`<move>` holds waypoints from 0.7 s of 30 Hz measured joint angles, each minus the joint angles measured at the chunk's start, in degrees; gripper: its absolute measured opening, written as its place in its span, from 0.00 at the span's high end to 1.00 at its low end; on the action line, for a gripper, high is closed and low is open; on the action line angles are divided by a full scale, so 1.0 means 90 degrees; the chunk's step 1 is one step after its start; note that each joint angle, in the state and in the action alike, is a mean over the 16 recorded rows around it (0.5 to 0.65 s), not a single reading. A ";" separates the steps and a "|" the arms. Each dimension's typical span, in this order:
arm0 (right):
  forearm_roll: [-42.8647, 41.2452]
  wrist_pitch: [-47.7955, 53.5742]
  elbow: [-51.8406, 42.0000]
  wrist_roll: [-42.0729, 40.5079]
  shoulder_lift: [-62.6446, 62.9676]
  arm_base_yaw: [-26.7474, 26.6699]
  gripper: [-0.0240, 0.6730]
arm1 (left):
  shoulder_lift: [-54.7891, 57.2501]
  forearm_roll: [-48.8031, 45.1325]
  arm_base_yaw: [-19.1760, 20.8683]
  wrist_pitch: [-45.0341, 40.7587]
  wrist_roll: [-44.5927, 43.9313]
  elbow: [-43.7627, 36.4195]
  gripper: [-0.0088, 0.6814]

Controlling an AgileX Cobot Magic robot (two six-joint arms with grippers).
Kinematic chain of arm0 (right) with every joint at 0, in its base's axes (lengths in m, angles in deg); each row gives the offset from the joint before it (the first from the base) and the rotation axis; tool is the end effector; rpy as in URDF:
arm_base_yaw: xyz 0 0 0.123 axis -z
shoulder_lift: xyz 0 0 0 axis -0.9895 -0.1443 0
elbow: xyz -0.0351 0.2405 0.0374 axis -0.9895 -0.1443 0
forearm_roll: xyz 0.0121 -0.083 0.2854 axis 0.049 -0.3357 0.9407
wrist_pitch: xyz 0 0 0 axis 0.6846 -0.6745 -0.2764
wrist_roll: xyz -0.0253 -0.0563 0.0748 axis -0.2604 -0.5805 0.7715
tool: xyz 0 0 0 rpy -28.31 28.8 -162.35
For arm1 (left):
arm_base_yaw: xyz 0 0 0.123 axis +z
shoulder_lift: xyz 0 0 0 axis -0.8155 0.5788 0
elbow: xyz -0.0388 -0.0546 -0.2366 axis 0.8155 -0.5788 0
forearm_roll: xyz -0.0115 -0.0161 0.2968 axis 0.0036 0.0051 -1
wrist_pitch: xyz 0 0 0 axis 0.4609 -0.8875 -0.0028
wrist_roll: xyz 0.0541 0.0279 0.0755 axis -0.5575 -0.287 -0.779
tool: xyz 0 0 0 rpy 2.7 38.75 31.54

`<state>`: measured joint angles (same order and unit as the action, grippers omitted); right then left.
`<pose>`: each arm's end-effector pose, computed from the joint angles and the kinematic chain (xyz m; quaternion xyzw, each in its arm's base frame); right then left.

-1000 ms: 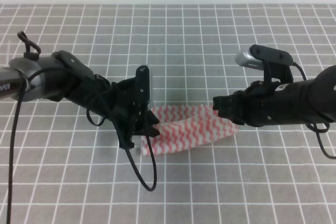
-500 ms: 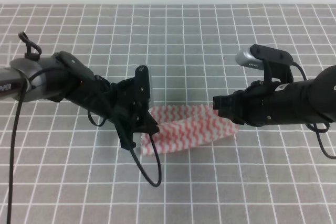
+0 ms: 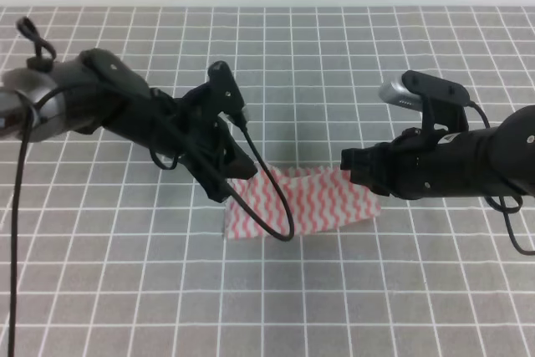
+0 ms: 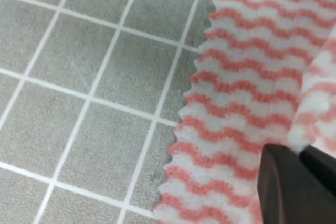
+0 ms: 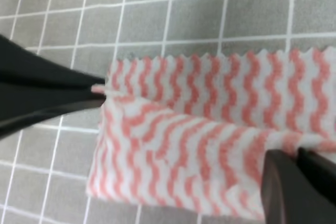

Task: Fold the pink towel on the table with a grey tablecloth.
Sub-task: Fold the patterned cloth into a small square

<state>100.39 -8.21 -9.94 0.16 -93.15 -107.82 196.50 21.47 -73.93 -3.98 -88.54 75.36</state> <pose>0.3299 0.1839 0.1506 -0.0105 0.9185 0.2637 0.2944 0.3932 -0.1903 0.1204 0.5968 0.7243 -0.1839 0.2924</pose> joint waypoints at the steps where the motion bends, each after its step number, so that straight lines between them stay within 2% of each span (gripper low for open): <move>1: 0.0021 -0.0027 -0.0001 0.0000 -0.0024 0.0006 0.99 | -0.0001 -0.0087 -0.0019 0.0023 0.0096 0.0029 0.99; 10: 0.0167 -0.0332 -0.0006 -0.0016 -0.0271 0.0045 0.99 | 0.0005 -0.0831 -0.0167 0.0340 0.0662 0.0116 0.99; 21: 0.0181 -0.0563 0.0034 -0.0031 -0.0406 0.0064 0.99 | 0.0035 -0.1077 -0.0179 0.0598 0.0816 0.0116 0.99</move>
<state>102.02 -13.27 -9.64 -0.11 -96.81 -107.25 196.82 11.78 -75.54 1.40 -81.20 76.41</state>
